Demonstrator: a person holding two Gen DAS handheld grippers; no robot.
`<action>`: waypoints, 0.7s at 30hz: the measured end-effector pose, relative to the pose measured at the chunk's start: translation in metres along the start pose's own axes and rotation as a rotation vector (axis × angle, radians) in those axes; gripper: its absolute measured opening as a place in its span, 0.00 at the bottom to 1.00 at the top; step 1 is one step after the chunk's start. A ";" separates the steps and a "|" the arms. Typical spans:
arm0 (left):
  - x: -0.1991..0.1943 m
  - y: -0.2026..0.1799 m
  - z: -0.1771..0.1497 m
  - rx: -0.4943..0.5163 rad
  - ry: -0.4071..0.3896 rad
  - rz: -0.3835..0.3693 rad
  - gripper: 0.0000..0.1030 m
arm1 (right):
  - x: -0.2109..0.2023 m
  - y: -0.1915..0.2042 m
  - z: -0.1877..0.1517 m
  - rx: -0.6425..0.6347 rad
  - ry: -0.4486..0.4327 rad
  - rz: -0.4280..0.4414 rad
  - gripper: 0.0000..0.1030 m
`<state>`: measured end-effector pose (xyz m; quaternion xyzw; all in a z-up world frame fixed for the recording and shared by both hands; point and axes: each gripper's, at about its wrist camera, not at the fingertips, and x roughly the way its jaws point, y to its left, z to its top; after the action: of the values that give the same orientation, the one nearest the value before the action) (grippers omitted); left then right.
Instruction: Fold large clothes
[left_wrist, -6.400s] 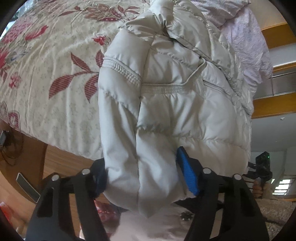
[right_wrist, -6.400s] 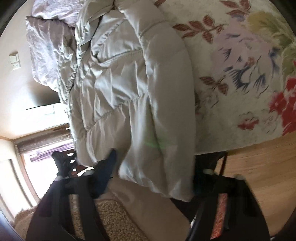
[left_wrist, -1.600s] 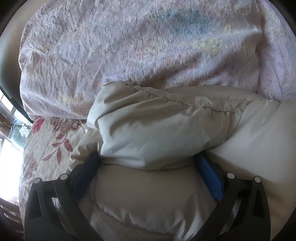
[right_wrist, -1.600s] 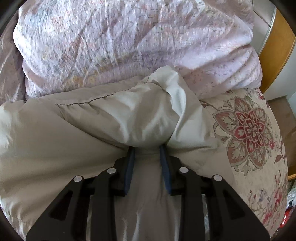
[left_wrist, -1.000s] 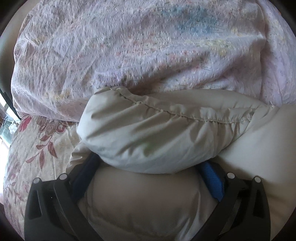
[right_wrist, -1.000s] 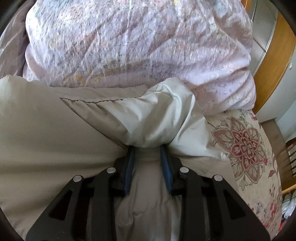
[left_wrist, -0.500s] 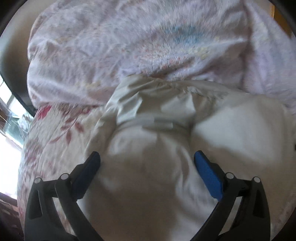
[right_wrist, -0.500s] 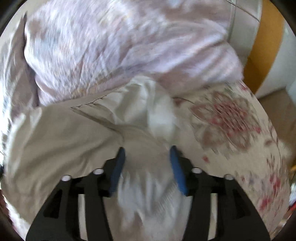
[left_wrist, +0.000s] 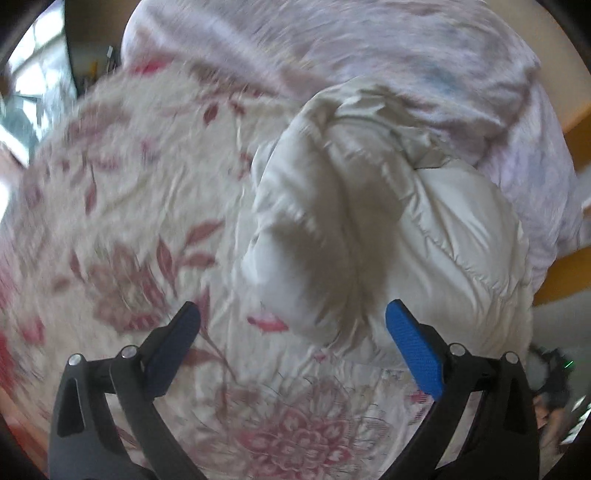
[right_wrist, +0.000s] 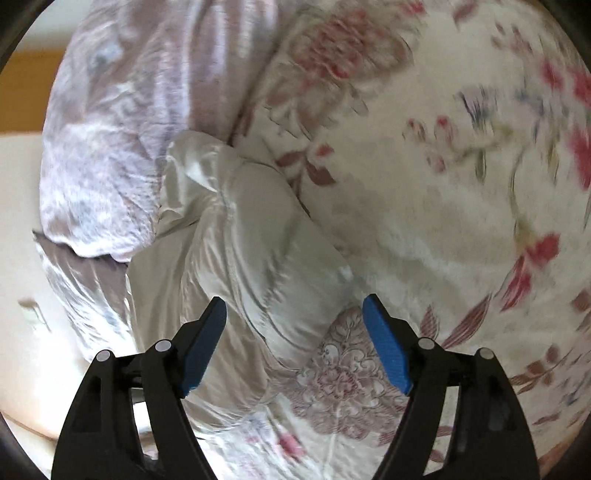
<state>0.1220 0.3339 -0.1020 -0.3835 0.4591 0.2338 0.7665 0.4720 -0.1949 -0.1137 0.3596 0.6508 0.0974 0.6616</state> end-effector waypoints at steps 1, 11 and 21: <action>0.002 0.002 -0.003 -0.028 0.010 -0.017 0.96 | 0.003 -0.003 -0.001 0.016 0.003 0.013 0.75; 0.043 0.021 -0.005 -0.305 0.054 -0.164 0.81 | 0.014 -0.007 0.002 0.087 0.010 0.068 0.75; 0.049 0.028 -0.008 -0.448 -0.013 -0.260 0.55 | 0.026 -0.003 -0.006 0.180 -0.037 0.151 0.45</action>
<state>0.1205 0.3446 -0.1577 -0.5981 0.3375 0.2317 0.6890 0.4686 -0.1792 -0.1358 0.4671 0.6157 0.0816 0.6294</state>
